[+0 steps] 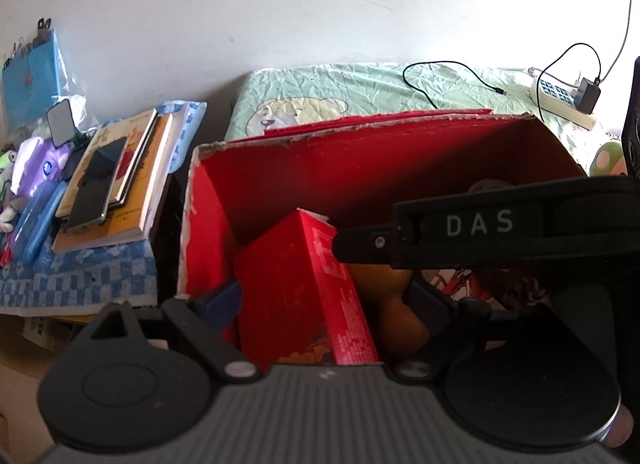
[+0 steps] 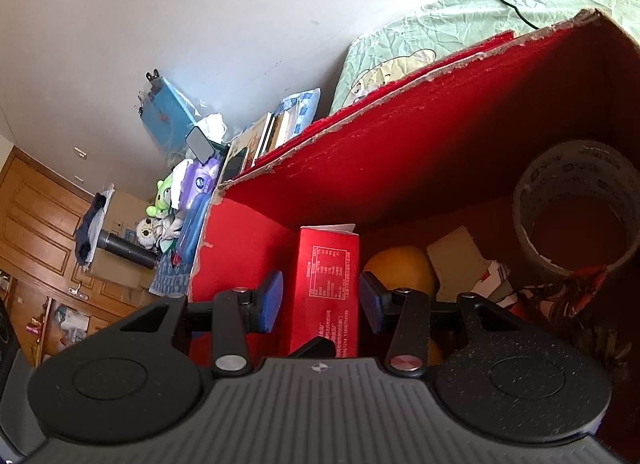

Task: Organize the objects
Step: 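Lower the packaged box into the red box and open the right gripper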

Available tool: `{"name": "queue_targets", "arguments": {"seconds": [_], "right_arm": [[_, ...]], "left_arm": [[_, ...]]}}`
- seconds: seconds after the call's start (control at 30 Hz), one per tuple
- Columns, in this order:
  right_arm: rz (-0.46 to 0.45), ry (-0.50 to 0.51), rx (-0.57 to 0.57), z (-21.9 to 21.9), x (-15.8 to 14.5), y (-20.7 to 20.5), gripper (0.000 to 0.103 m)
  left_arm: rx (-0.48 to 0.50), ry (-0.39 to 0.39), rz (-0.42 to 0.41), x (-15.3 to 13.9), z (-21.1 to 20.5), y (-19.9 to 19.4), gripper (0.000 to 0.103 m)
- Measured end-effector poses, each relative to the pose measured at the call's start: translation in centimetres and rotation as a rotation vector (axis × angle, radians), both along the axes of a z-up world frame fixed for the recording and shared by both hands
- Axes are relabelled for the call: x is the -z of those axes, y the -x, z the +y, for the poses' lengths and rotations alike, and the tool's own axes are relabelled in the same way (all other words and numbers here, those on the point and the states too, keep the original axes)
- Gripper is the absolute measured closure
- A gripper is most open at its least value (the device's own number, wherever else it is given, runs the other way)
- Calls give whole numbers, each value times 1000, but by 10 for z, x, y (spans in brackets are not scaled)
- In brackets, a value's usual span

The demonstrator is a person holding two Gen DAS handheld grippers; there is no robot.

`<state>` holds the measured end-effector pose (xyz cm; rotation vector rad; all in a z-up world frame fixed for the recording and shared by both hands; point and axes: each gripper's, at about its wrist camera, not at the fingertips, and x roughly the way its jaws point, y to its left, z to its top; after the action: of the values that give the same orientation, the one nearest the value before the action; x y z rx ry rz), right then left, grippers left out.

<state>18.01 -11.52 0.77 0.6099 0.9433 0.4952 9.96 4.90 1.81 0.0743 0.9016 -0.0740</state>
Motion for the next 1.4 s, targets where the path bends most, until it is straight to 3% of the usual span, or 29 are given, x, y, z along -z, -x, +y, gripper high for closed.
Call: {"name": "queue_targets", "arguments": {"seconds": [0.53,1.0,1.4], "right_arm": [[-41,44,45,1,-5,6,57],[-214,308,225,-23,-32,44,57],[-303,381,304,-33,-49,78,51]], "left_arm": [[-24,37,3,-2,-1,2,12],[-35,8,-47,-17,-15,13,11],[-31,47,-54,-28,-26,25,9]]}}
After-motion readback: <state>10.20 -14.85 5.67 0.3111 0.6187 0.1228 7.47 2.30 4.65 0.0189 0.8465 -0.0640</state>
